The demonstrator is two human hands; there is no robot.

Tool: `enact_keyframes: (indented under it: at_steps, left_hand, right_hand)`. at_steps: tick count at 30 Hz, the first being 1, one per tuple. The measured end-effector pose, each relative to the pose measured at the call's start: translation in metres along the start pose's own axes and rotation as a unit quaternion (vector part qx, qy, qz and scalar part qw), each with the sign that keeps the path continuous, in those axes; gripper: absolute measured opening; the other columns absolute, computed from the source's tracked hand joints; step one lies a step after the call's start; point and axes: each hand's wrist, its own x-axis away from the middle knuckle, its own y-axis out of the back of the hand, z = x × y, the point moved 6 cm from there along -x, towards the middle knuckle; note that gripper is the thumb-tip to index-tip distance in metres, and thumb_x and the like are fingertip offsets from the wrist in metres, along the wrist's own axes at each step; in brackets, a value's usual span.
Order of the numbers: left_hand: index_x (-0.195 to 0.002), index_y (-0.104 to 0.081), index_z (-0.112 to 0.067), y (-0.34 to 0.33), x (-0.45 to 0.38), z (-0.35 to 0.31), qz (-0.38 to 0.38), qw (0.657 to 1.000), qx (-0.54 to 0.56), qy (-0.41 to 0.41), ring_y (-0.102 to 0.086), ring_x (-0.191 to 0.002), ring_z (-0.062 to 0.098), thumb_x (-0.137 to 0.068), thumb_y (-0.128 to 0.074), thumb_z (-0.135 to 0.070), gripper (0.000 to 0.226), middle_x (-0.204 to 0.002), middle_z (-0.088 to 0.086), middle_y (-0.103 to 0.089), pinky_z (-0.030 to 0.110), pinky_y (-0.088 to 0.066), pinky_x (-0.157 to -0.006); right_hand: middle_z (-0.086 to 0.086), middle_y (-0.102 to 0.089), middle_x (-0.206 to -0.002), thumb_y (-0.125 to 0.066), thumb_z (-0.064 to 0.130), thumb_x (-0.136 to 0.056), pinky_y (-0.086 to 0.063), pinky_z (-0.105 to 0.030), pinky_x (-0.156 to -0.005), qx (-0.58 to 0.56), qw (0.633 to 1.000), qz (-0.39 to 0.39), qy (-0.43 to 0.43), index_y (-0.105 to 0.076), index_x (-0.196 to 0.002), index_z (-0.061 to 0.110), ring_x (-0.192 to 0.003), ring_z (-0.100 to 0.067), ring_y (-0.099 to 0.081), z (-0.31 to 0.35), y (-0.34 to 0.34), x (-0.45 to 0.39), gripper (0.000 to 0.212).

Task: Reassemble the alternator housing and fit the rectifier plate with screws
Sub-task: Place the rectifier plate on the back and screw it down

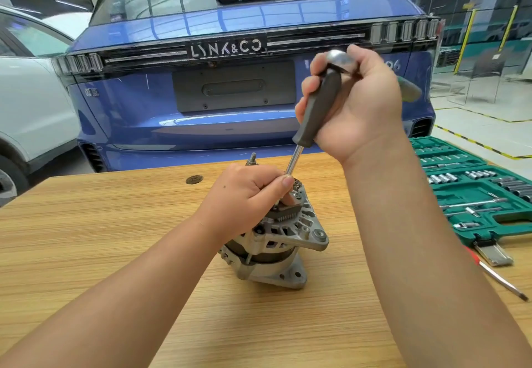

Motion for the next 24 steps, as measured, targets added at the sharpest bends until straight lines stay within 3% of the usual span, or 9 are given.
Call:
enact_keyframes:
  at_steps: [2, 6, 10, 13, 15, 19, 21, 23, 24]
  left_hand:
    - [-0.086, -0.078, -0.025, 0.000, 0.000, 0.000, 0.000, 1.000, 0.000, -0.005, -0.070, -0.079, 0.007, -0.098, -0.051, -0.037, 0.032, -0.083, -0.019, -0.076, 0.023, -0.051, -0.070]
    - [-0.085, -0.078, -0.028, 0.000, 0.000, 0.000, 0.002, 1.000, -0.005, -0.012, -0.067, -0.076, 0.006, -0.098, -0.052, -0.037, 0.031, -0.082, -0.019, -0.074, 0.016, -0.047, -0.066]
    - [-0.083, -0.076, -0.029, 0.000, 0.000, -0.001, -0.001, 1.000, -0.006, -0.018, -0.065, -0.073, 0.001, -0.098, -0.053, -0.034, 0.028, -0.078, -0.023, -0.072, 0.009, -0.042, -0.064]
    - [-0.084, -0.078, -0.023, 0.000, 0.002, -0.003, -0.001, 1.000, -0.009, -0.026, -0.058, -0.062, -0.010, -0.101, -0.056, -0.026, 0.028, -0.065, -0.034, -0.064, 0.004, -0.037, -0.060]
    - [-0.083, -0.077, -0.023, 0.000, 0.002, -0.004, 0.000, 1.000, -0.012, -0.028, -0.056, -0.059, -0.013, -0.101, -0.056, -0.025, 0.027, -0.063, -0.036, -0.061, 0.002, -0.037, -0.059]
    - [-0.083, -0.077, -0.023, 0.000, 0.001, -0.003, -0.004, 1.000, -0.008, -0.020, -0.058, -0.061, -0.010, -0.100, -0.054, -0.028, 0.029, -0.066, -0.034, -0.065, 0.004, -0.037, -0.060]
    - [-0.085, -0.078, -0.022, 0.000, 0.001, -0.003, -0.007, 1.000, -0.010, -0.019, -0.057, -0.060, -0.012, -0.102, -0.054, -0.024, 0.029, -0.065, -0.034, -0.065, 0.003, -0.037, -0.059]
    - [-0.084, -0.078, -0.017, 0.001, 0.002, -0.003, -0.009, 1.000, -0.015, -0.022, -0.055, -0.058, -0.014, -0.102, -0.053, -0.022, 0.032, -0.059, -0.037, -0.059, 0.002, -0.036, -0.058]
    - [-0.084, -0.078, -0.016, 0.001, 0.002, -0.004, -0.012, 0.999, -0.016, -0.025, -0.055, -0.059, -0.014, -0.102, -0.052, -0.024, 0.033, -0.059, -0.037, -0.059, 0.002, -0.037, -0.059]
  right_hand:
    - [0.009, -0.056, -0.060, -0.032, 0.033, -0.104, -0.039, -0.025, -0.061, 0.013, 0.999, 0.030, -0.031, -0.049, -0.080, 0.016, -0.051, -0.011, -0.050, 0.004, -0.001, 0.001, 0.033]
    - [0.009, -0.048, -0.054, -0.039, 0.036, -0.098, -0.041, -0.026, -0.060, 0.022, 0.995, 0.055, -0.076, -0.041, -0.092, 0.019, -0.048, -0.010, -0.045, 0.005, 0.000, 0.002, 0.018]
    - [0.010, -0.042, -0.053, -0.040, 0.035, -0.094, -0.041, -0.027, -0.060, 0.038, 0.996, 0.047, -0.066, -0.037, -0.085, 0.022, -0.046, -0.011, -0.042, 0.008, -0.002, 0.003, 0.016]
    - [0.008, -0.043, -0.055, -0.034, 0.033, -0.095, -0.040, -0.030, -0.062, 0.024, 0.998, 0.038, -0.052, -0.025, -0.083, 0.028, -0.047, -0.014, -0.042, 0.010, -0.001, 0.004, 0.016]
    - [0.007, -0.046, -0.057, -0.032, 0.033, -0.096, -0.039, -0.033, -0.066, 0.015, 0.999, 0.023, -0.041, -0.027, -0.079, 0.028, -0.049, -0.015, -0.044, 0.012, 0.001, 0.004, 0.018]
    - [0.002, -0.062, -0.066, -0.036, 0.033, -0.097, -0.038, -0.035, -0.071, -0.029, 0.997, -0.068, 0.035, -0.048, -0.069, 0.021, -0.055, -0.016, -0.052, 0.003, 0.004, 0.009, 0.033]
    - [-0.006, -0.067, -0.077, -0.040, 0.026, -0.097, -0.038, -0.032, -0.067, -0.054, 0.989, -0.083, 0.110, -0.059, -0.075, 0.019, -0.061, -0.021, -0.057, -0.002, -0.003, 0.013, 0.030]
    - [-0.010, -0.067, -0.085, -0.051, 0.017, -0.091, -0.039, -0.030, -0.062, -0.012, 0.980, -0.089, 0.179, -0.059, -0.089, 0.024, -0.065, -0.024, -0.059, -0.004, -0.010, 0.016, 0.010]
    - [-0.010, -0.066, -0.087, -0.057, 0.018, -0.085, -0.041, -0.030, -0.062, 0.013, 0.978, -0.077, 0.192, -0.060, -0.095, 0.027, -0.066, -0.025, -0.059, -0.004, -0.014, 0.017, 0.014]
